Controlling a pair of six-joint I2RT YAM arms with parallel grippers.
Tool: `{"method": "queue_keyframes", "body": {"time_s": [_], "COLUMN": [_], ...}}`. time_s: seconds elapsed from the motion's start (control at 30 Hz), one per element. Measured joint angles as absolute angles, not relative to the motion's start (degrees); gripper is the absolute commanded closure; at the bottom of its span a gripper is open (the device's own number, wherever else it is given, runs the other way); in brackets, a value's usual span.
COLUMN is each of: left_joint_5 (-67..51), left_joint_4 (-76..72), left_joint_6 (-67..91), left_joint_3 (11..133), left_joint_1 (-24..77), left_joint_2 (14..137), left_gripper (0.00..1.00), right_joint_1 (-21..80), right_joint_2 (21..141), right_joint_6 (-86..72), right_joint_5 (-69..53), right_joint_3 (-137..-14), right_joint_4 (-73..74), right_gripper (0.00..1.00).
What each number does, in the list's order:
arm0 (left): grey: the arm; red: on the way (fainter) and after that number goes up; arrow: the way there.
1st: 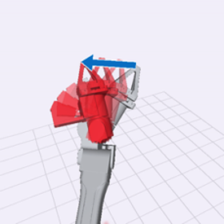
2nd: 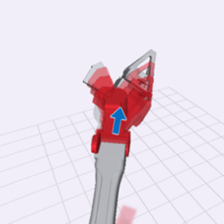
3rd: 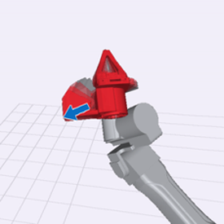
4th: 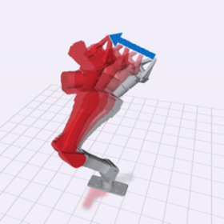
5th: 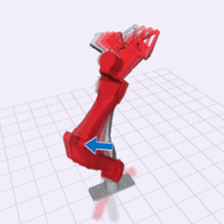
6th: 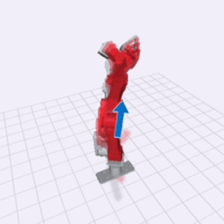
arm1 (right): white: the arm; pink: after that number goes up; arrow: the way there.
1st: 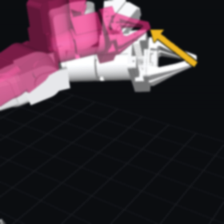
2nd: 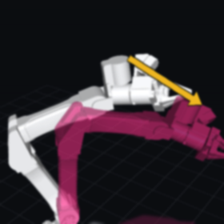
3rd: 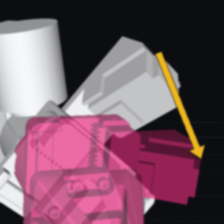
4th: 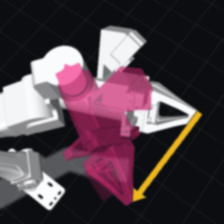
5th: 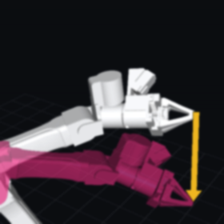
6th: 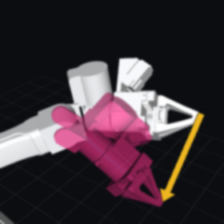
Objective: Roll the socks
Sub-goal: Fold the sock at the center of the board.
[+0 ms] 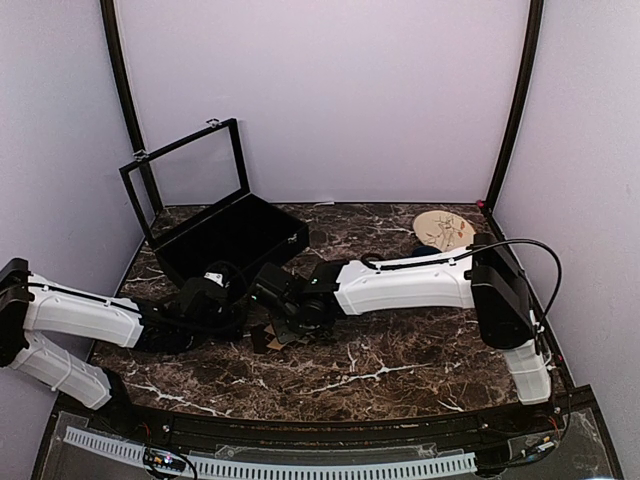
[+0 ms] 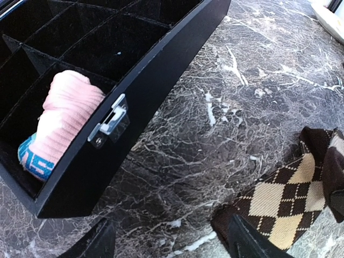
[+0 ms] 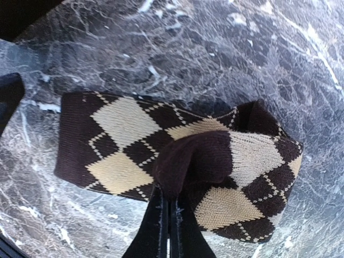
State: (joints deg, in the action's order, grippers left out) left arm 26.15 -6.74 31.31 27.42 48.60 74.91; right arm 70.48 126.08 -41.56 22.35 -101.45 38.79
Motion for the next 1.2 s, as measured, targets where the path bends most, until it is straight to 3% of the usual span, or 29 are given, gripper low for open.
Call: {"method": "queue_keyframes", "body": {"time_s": [1.2], "left_joint_5": [26.6], "left_joint_4": [-6.4], "left_joint_6": [32.2], "left_joint_3": [24.2], "left_joint_1": [48.1], "left_joint_2": [70.4], "left_gripper": [0.26], "right_joint_1": [70.9], "right_joint_2": [132.3], "right_joint_6": [-39.6], "right_joint_5": [14.9], "right_joint_3": [-112.9], "right_joint_4": [38.6], "right_gripper": [1.0]}}
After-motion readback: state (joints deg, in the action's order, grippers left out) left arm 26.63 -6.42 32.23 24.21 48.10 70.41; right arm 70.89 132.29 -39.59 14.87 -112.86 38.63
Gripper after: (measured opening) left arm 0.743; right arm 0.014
